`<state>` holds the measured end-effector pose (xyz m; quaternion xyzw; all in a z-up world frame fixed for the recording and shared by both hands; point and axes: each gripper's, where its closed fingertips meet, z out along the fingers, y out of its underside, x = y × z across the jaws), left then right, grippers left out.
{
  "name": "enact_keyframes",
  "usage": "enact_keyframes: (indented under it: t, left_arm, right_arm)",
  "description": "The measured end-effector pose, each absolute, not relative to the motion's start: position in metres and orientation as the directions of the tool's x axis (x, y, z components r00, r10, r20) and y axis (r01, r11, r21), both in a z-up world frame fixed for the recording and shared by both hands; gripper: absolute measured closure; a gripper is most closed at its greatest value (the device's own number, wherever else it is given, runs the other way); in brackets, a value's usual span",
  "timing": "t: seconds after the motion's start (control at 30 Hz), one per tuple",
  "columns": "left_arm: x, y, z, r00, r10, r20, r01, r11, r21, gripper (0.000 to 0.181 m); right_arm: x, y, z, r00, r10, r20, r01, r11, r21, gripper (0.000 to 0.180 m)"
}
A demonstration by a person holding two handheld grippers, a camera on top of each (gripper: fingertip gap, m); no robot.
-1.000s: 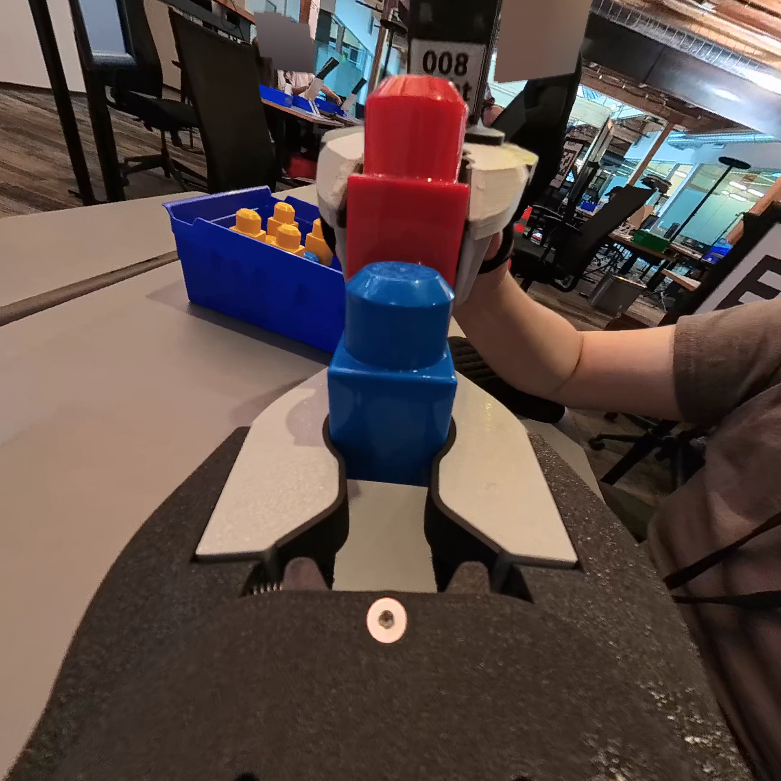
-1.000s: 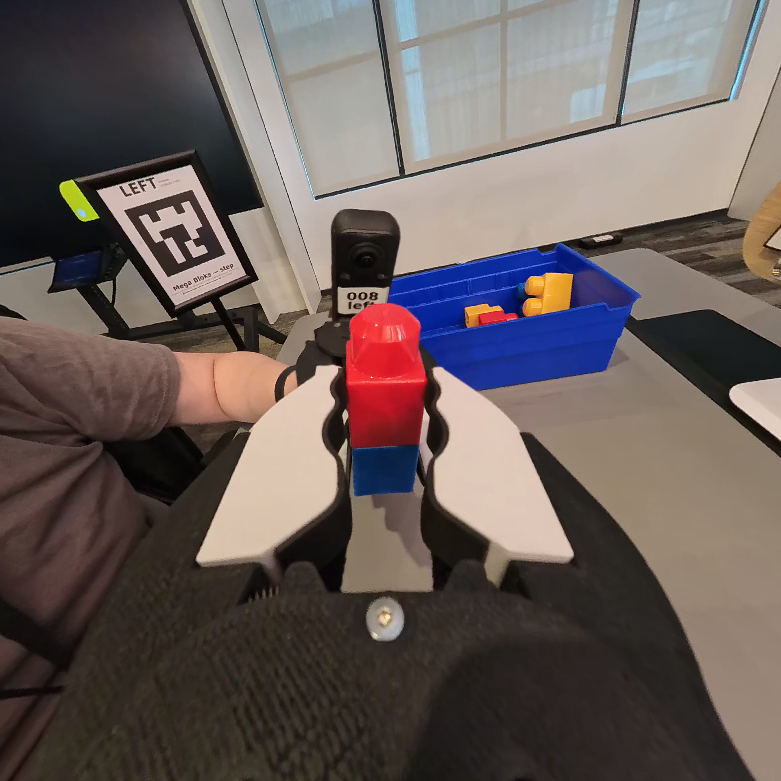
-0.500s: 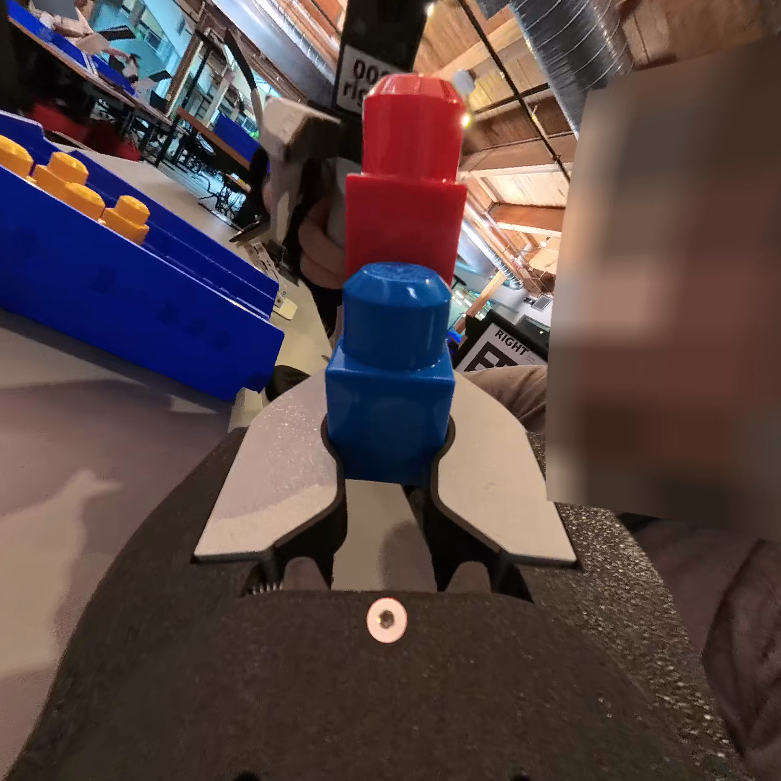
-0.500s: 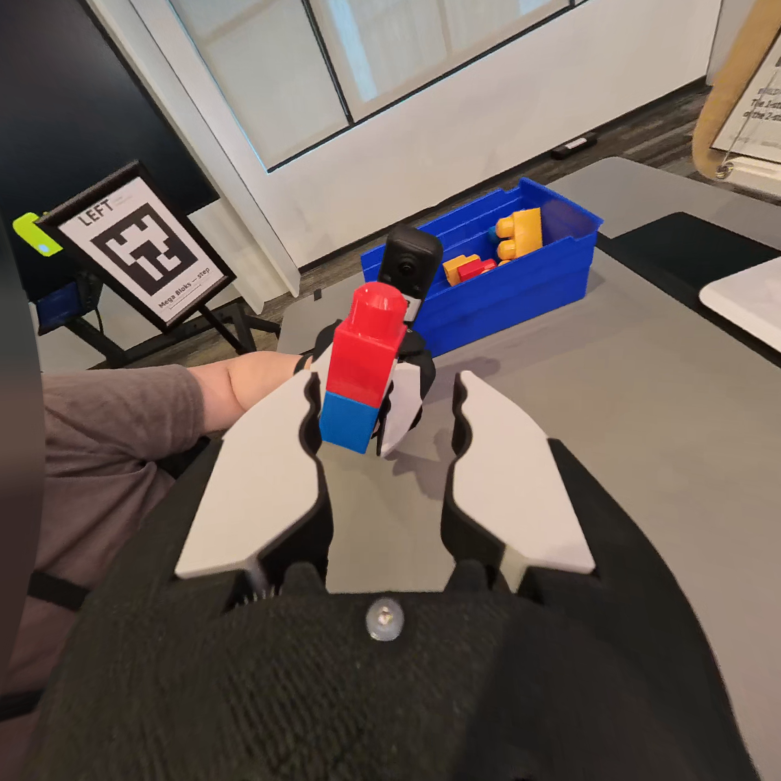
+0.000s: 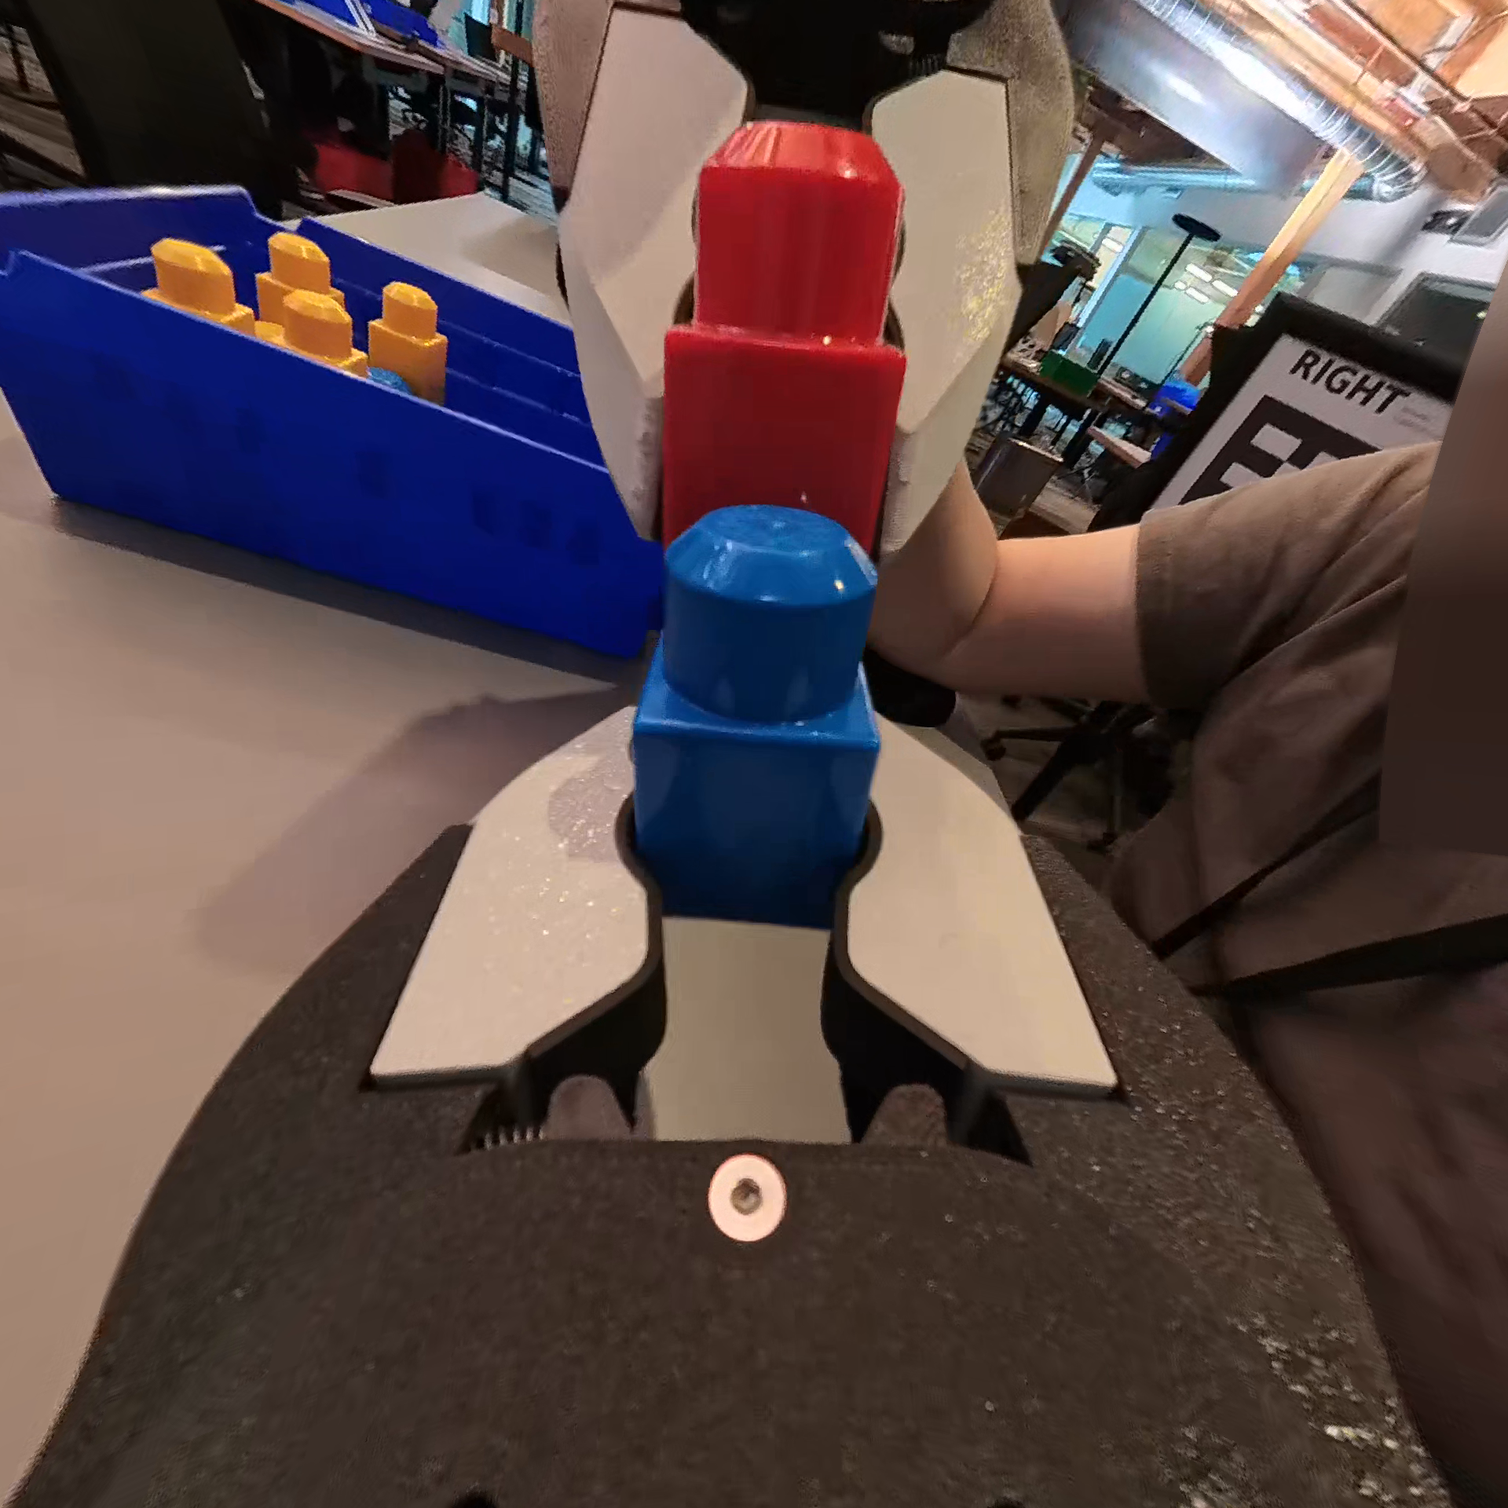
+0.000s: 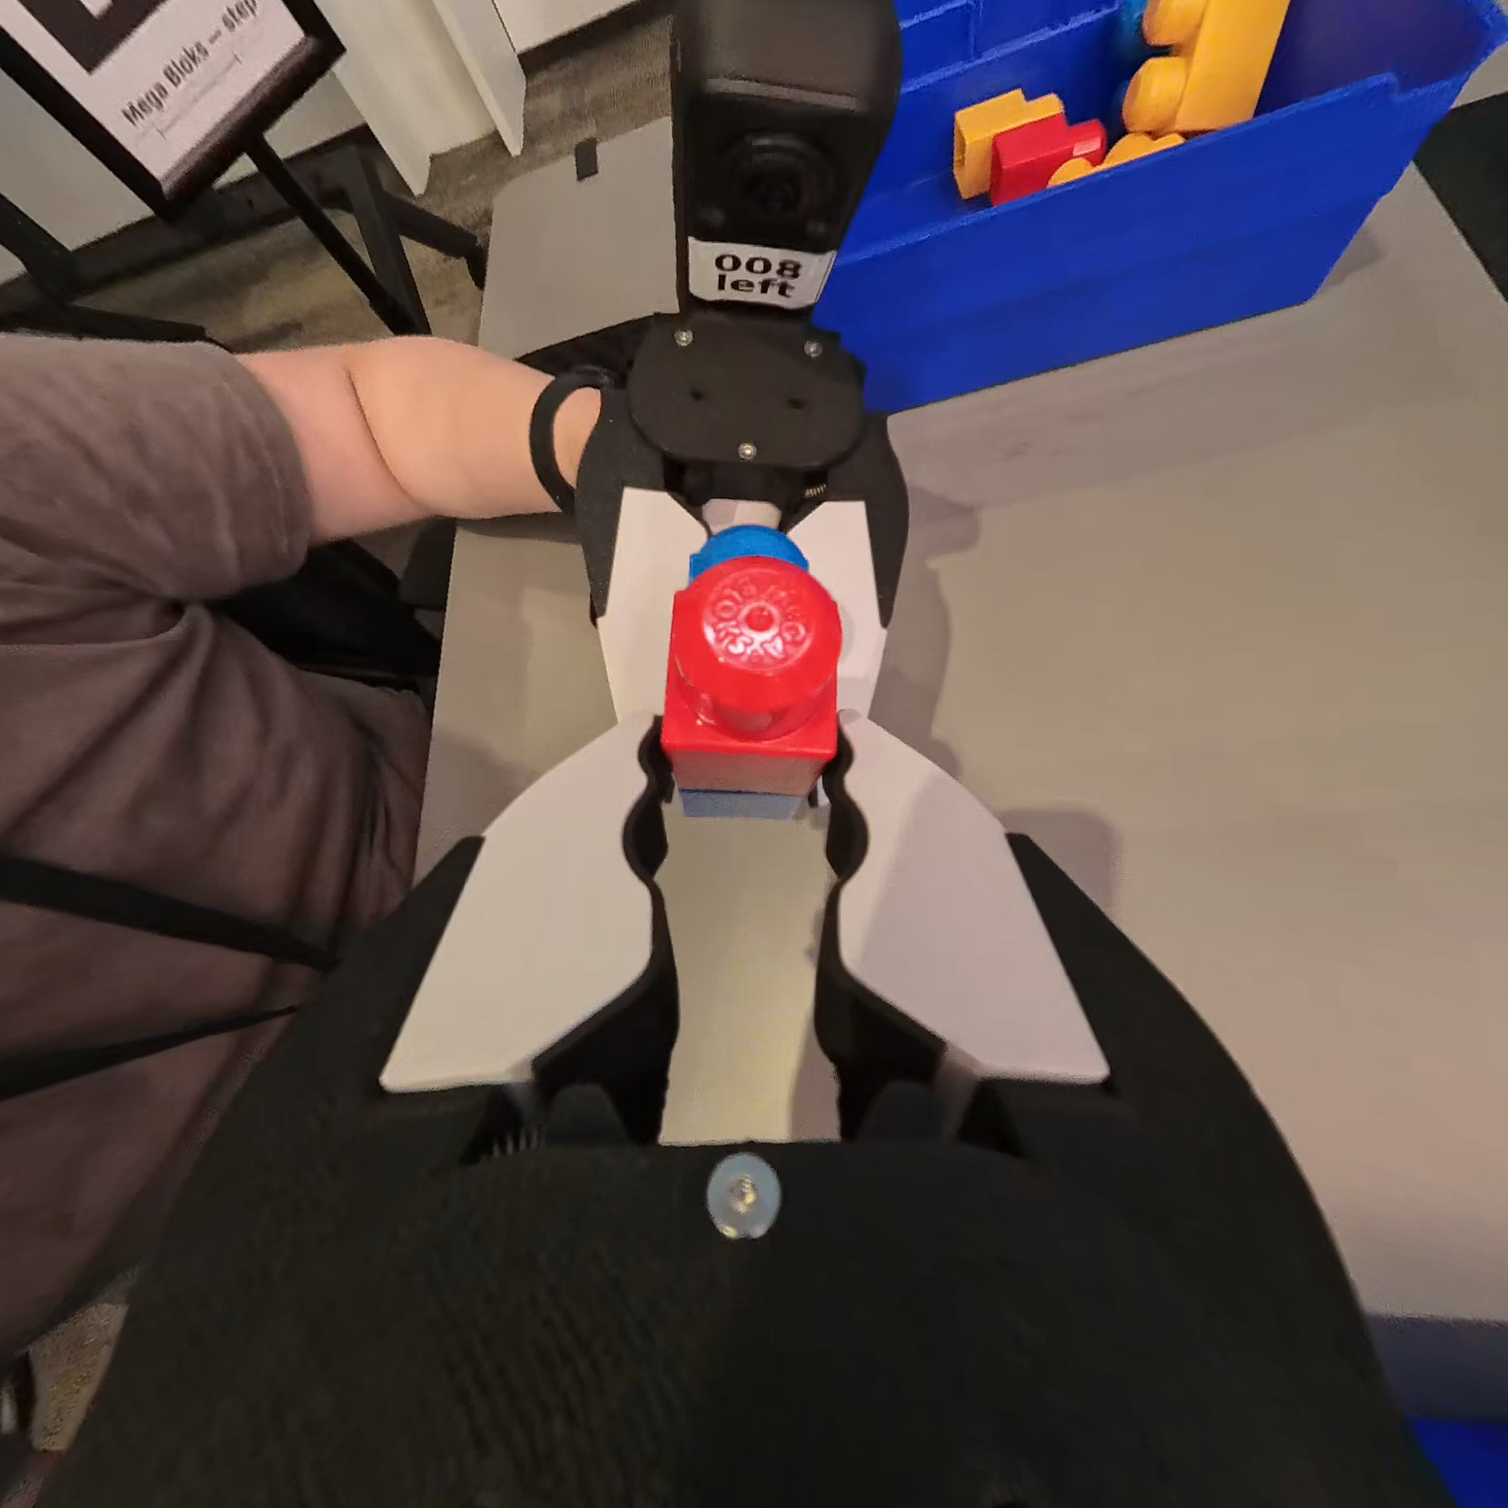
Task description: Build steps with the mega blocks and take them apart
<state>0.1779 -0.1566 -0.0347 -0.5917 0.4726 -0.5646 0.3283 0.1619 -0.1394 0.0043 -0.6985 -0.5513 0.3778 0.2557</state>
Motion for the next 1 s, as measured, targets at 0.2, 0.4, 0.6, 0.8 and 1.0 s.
enact_keyframes:
  t: [0.2,0.4,0.6,0.8,1.0]
  left_arm:
    - [0.171,-0.147,-0.032,-0.027,-0.942,0.333,-0.166,-0.325,-0.931,0.122]
    - [0.167,-0.146,-0.027,-0.05,-0.93,0.363,-0.14,-0.353,-0.925,0.128]
    - [0.17,-0.151,-0.032,-0.07,-0.928,0.366,-0.169,-0.35,-0.921,0.128]
    - [0.169,-0.151,-0.031,-0.068,-0.932,0.355,-0.181,-0.338,-0.924,0.129]
    - [0.164,-0.147,-0.022,-0.06,-0.936,0.346,-0.144,-0.335,-0.931,0.129]
  right_arm:
    - [0.227,-0.122,0.043,0.22,0.97,-0.099,0.549,-0.207,-0.81,0.143]
    - [0.38,-0.068,0.053,0.545,0.837,0.033,0.466,-0.27,-0.842,0.143]
    - [0.412,-0.041,-0.033,0.439,0.898,0.026,0.591,-0.267,-0.761,0.142]
    - [0.418,-0.027,-0.094,0.388,0.92,0.064,0.741,-0.27,-0.615,0.142]
    - [0.421,-0.019,-0.115,0.392,0.914,0.107,0.783,-0.271,-0.559,0.141]
